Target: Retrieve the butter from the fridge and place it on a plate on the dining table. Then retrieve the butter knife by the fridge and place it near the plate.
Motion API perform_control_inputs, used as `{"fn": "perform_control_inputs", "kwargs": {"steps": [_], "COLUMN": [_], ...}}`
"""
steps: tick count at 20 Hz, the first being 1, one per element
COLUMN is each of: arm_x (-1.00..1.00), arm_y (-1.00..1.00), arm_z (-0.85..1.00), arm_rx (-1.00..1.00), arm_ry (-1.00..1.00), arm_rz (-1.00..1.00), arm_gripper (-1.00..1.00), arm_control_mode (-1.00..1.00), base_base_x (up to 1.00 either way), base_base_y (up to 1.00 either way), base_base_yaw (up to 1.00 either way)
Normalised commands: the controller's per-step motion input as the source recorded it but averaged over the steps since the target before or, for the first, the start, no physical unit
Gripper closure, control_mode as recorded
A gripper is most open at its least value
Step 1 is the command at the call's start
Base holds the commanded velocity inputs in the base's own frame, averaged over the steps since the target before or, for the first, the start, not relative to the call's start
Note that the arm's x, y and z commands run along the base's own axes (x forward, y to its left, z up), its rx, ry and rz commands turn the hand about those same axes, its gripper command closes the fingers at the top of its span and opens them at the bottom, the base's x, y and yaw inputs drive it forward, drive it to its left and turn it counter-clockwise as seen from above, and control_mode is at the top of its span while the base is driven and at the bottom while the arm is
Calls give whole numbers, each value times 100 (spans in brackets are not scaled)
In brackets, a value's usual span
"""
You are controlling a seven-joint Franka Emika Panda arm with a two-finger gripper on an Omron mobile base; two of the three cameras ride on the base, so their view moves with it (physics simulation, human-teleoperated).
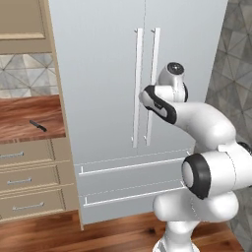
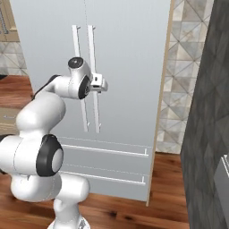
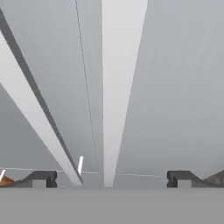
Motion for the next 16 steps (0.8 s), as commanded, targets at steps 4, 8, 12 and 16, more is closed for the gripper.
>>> {"fn": "perform_control_inputs", "kwargs": {"steps": [4, 8, 12, 16], "arm_x": [55, 50, 40, 30], "arm_y": [-1, -3, -9, -3], "arm_z": [0, -1, -4, -10], "arm_rx": [0, 0, 3, 2], "arm_ry": [0, 0, -1, -6], "arm_rz": [0, 0, 0, 0], "arm_gripper": [-100, -100, -100, -100], "arm_control_mode": [-100, -100, -100, -100], "base_base_x": [0, 0, 0, 0], "base_base_y": [0, 0, 0, 0], "base_base_yaw": [0, 0, 0, 0]}}
